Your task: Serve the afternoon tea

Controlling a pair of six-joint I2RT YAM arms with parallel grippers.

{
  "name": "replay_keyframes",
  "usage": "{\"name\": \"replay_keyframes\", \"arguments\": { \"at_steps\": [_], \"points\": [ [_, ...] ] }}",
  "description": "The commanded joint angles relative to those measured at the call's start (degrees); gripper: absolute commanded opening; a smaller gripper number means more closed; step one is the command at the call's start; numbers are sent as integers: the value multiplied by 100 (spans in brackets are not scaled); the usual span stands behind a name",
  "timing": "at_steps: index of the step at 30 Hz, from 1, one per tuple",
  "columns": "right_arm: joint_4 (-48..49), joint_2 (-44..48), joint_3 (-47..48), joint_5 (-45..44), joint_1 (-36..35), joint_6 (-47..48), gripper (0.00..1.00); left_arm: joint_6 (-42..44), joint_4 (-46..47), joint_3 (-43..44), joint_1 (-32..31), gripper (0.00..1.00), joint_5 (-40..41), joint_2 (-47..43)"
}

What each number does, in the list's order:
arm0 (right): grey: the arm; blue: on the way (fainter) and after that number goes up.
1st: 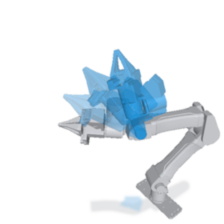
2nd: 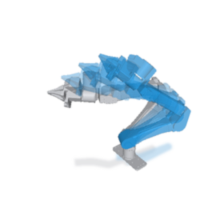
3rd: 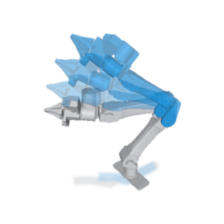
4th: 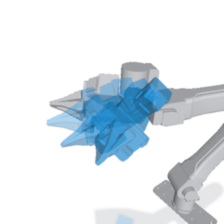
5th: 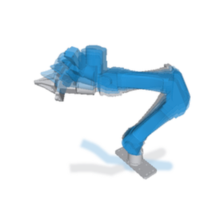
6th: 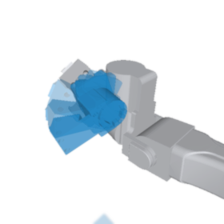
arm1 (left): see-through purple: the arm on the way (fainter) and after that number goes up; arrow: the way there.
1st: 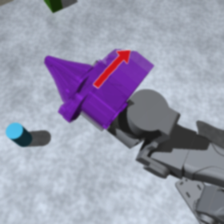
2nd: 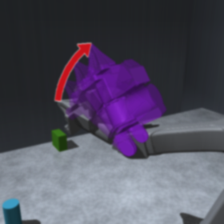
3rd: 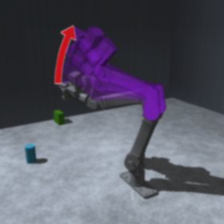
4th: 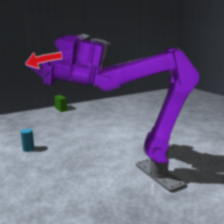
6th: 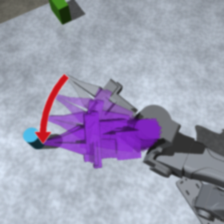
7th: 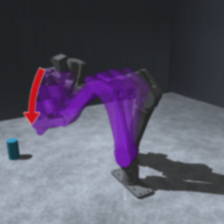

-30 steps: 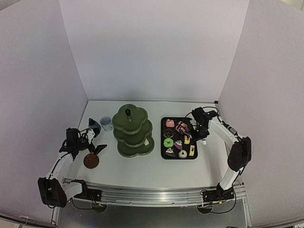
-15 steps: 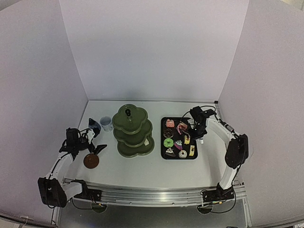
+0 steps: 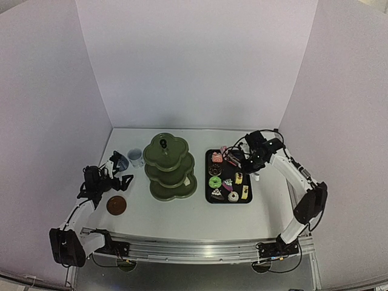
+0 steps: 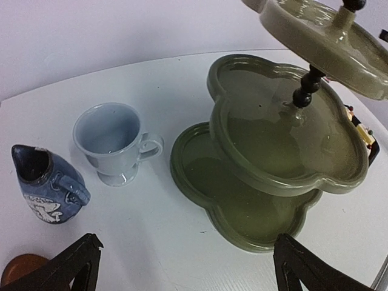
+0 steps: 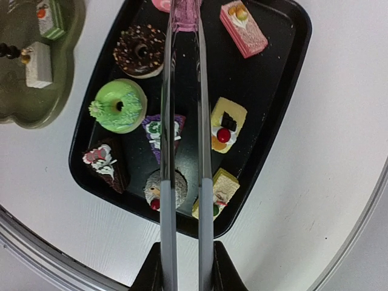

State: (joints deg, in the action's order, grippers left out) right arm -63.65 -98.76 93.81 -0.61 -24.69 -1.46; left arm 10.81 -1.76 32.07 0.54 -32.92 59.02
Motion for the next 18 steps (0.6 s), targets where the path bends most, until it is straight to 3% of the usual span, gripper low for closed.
{"name": "replay_keyframes", "arguments": {
  "at_steps": [1, 8, 18],
  "points": [
    [58, 568, 33, -200, -607, -345, 0, -1065, 449, -227, 3, 100, 602, -337],
    [61, 1196, -691, -123, -1370, -1027, 0, -1690, 601, -738, 392, 100, 559, -704],
    [328, 1610, -1272, -25, -2833, -1784, 0, -1540, 15, -718, 773, 100, 324, -928]
  ]
}}
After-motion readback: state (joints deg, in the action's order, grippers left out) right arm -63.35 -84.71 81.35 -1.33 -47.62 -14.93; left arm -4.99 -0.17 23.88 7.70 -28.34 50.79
